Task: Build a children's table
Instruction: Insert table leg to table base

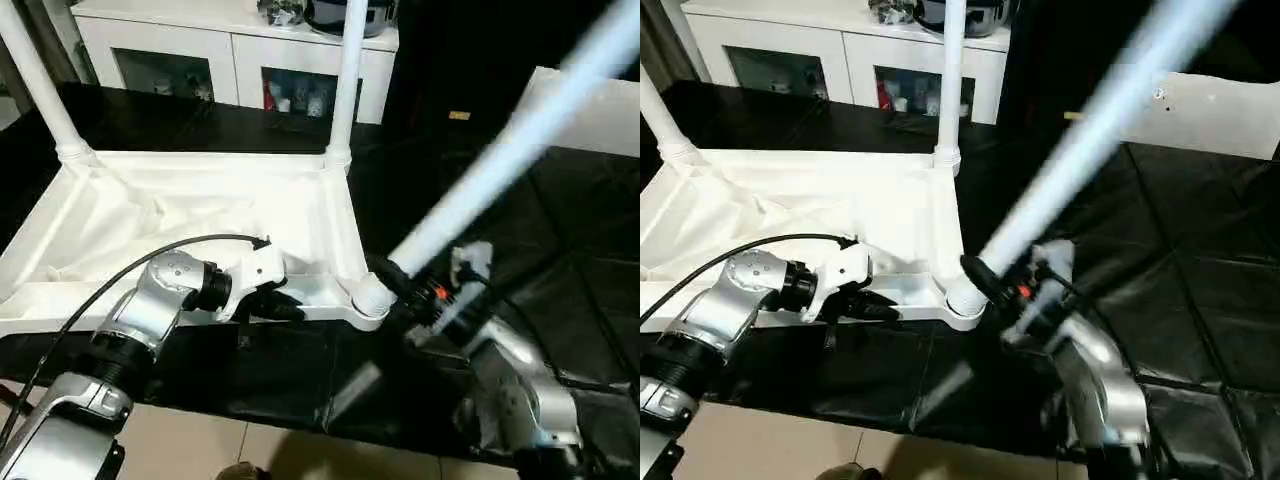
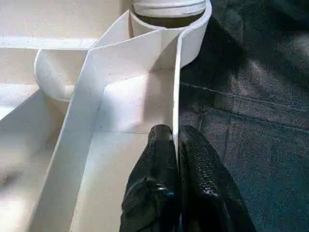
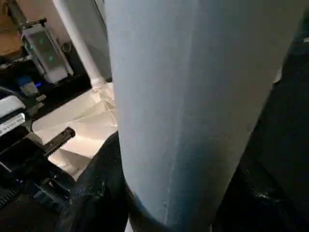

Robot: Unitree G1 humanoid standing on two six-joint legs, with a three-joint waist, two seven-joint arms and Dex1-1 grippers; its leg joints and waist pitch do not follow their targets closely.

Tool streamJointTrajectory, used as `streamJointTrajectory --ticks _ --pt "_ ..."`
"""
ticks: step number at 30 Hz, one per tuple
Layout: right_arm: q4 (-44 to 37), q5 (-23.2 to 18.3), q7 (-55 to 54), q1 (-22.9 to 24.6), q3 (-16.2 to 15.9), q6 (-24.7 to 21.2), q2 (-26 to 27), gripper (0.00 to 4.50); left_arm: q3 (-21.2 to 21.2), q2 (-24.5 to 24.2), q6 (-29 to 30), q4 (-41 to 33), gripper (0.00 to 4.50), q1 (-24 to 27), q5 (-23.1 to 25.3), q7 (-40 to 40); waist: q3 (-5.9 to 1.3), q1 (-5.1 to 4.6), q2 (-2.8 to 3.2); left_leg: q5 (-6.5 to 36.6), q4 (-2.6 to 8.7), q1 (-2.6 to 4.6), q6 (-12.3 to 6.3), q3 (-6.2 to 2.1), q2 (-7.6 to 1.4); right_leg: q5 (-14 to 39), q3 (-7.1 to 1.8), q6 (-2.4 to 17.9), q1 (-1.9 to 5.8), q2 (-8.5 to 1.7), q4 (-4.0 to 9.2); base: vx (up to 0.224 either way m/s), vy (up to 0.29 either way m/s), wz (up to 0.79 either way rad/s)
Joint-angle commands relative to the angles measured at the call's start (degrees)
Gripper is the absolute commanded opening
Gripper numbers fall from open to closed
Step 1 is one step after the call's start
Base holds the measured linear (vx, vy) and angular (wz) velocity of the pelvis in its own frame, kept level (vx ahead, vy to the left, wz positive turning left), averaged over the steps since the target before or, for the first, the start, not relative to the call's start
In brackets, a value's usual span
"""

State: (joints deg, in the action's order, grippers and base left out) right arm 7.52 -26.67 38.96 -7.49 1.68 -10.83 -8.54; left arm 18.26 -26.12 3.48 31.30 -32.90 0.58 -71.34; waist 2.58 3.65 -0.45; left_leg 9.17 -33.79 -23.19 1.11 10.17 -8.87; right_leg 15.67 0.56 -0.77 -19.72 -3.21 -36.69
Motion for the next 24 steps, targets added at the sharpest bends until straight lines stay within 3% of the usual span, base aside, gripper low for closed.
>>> streamJointTrajectory --ticks 1,6,10,12,14,15,17,20,21,23,24 --pt "1.88 3.06 -1.26 2.70 0.82 0.74 -1.58 1.88 -2.74 -0.64 -0.08 1.40 0.00 -1.48 -0.35 3.07 -3.07 0.64 1.34 17.59 4.89 2.51 1.08 -2.06 -4.71 -1.64 -1.80 15.41 0.25 -5.63 4.47 0.000 0.000 0.00" --pt "0.70 8.33 -0.25 4.40 -2.83 4.15 -4.33 1.88 -2.59 -0.55 -0.59 2.30 0.00 -1.88 -0.08 3.35 -2.88 0.66 1.23 18.03 4.97 2.31 1.15 -2.07 -4.68 1.14 -1.95 14.94 0.25 -5.82 4.78 0.000 0.000 0.00" --pt "-0.09 11.29 0.45 3.85 -5.44 4.85 -6.33 1.88 -2.44 -0.50 -0.96 2.73 0.00 -2.06 0.04 3.30 -2.97 0.87 1.04 14.01 4.76 2.16 -0.53 -1.97 -4.65 -3.71 -1.79 14.40 0.41 -5.40 4.46 0.000 0.000 0.00" --pt "0.01 13.71 1.36 2.08 -7.98 4.60 -7.87 1.88 -2.00 -0.68 -1.31 2.86 0.00 -2.06 0.40 2.97 -2.88 0.82 0.95 14.24 4.70 2.17 -0.92 -1.94 -4.58 -2.58 -1.79 14.51 0.45 -5.62 4.63 0.000 0.000 0.00" --pt "0.72 14.52 2.45 0.34 -9.52 4.48 -8.34 1.88 -1.51 -0.95 -1.80 3.09 0.00 -2.04 0.84 2.52 -2.76 0.75 1.04 15.70 4.77 2.16 -0.62 -1.97 -4.61 0.37 -1.89 14.52 0.32 -5.70 4.82 0.000 0.000 0.00" --pt "1.18 14.52 3.31 -0.83 -10.27 3.92 -8.48 1.88 -1.18 -1.11 -2.03 3.07 0.00 -2.07 1.09 2.17 -2.67 0.47 0.40 16.63 4.91 2.20 -0.38 -1.94 -4.69 2.30 -1.93 14.37 0.33 -5.64 5.01 0.000 0.000 0.00" --pt "1.79 14.55 4.34 -2.07 -11.16 3.49 -8.65 1.88 -0.72 -1.30 -2.42 3.08 0.00 -2.10 1.44 1.72 -2.55 0.29 0.65 17.61 4.90 2.22 -0.13 -2.06 -4.74 5.12 -2.02 14.50 0.21 -5.90 5.13 0.000 0.000 0.00" --pt "3.17 14.49 6.92 -4.29 -13.28 2.31 -9.29 1.88 0.22 -1.58 -3.15 3.18 0.00 -2.36 2.02 0.86 -2.54 -0.03 0.49 17.58 4.95 2.14 0.11 -2.07 -4.71 6.17 -2.02 14.33 0.12 -5.77 5.15 0.000 0.000 0.00" --pt "3.63 14.35 8.67 -4.83 -14.27 1.49 -9.75 1.88 0.67 -1.63 -3.39 3.12 0.00 -2.56 2.25 0.40 -2.49 -0.14 0.03 17.22 4.84 2.12 -0.25 -2.01 -4.71 6.47 -2.05 14.39 0.14 -5.82 5.18 0.000 0.000 0.00" --pt "4.43 14.61 11.27 -4.99 -15.59 1.08 -10.48 1.88 1.24 -1.58 -3.92 3.34 0.00 -3.27 2.55 -0.38 -2.20 -0.12 0.15 17.23 4.89 2.28 -0.43 -1.88 -4.78 7.10 -2.17 14.11 -0.22 -5.78 5.35 0.000 0.000 0.00" --pt "4.59 14.67 11.88 -4.98 -15.94 1.01 -10.67 1.88 1.38 -1.59 -4.04 3.26 0.00 -3.41 2.58 -0.74 -1.67 -0.21 0.24 17.44 5.14 2.16 -0.36 -1.94 -4.80 6.63 -2.19 13.88 -0.46 -5.63 5.46 0.000 0.000 0.00"
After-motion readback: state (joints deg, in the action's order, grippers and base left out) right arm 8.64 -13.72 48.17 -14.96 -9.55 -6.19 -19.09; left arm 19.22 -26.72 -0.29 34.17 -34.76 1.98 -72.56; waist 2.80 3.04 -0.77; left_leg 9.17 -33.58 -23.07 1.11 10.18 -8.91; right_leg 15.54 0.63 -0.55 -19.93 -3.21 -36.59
